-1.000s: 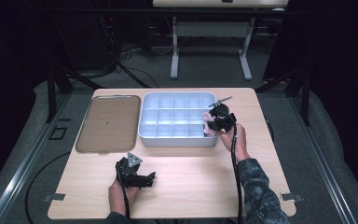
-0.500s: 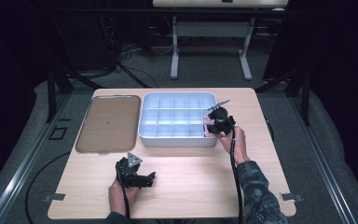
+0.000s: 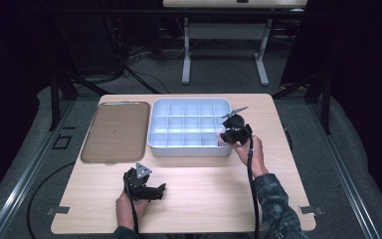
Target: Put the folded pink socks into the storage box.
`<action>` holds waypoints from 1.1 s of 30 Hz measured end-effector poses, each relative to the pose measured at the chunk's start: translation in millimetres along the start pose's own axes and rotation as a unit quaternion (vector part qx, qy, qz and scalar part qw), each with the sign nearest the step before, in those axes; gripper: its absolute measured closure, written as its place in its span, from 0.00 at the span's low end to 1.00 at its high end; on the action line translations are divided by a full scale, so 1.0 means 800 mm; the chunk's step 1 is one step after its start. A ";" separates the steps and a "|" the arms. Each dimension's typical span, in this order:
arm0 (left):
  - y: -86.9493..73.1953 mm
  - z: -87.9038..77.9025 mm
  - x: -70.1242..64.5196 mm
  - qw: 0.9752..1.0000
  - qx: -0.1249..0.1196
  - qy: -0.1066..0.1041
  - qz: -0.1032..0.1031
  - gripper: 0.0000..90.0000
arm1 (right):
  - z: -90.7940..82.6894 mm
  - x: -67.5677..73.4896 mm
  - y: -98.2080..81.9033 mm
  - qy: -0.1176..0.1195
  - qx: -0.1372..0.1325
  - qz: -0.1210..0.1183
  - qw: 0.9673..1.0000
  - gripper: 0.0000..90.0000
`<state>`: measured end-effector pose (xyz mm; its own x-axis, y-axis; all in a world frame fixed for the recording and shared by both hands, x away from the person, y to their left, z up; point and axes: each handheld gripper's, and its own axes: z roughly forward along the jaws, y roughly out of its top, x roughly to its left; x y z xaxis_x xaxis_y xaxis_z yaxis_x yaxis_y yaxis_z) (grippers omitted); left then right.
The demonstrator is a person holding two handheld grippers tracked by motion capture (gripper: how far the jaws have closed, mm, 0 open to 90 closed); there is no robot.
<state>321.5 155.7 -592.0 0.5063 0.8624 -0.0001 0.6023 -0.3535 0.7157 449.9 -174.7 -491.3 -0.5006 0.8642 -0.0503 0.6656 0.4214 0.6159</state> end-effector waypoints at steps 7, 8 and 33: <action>0.000 0.000 0.000 1.000 0.000 0.000 0.000 0.01 | 0.002 0.003 -0.001 0.002 0.005 0.005 1.000 0.84; 0.000 0.000 0.000 1.000 0.000 0.000 0.000 0.01 | 0.002 0.003 -0.001 0.001 0.006 0.004 1.000 0.83; 0.000 0.000 0.000 1.000 0.000 0.000 0.000 0.02 | -0.108 0.044 -0.038 0.053 -0.092 -0.034 0.994 0.16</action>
<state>321.5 155.7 -591.9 0.5066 0.8622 0.0007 0.6022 -0.3544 0.7153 364.4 -180.5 -443.6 -0.6031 0.7974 -0.0194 0.5207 0.4120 0.7478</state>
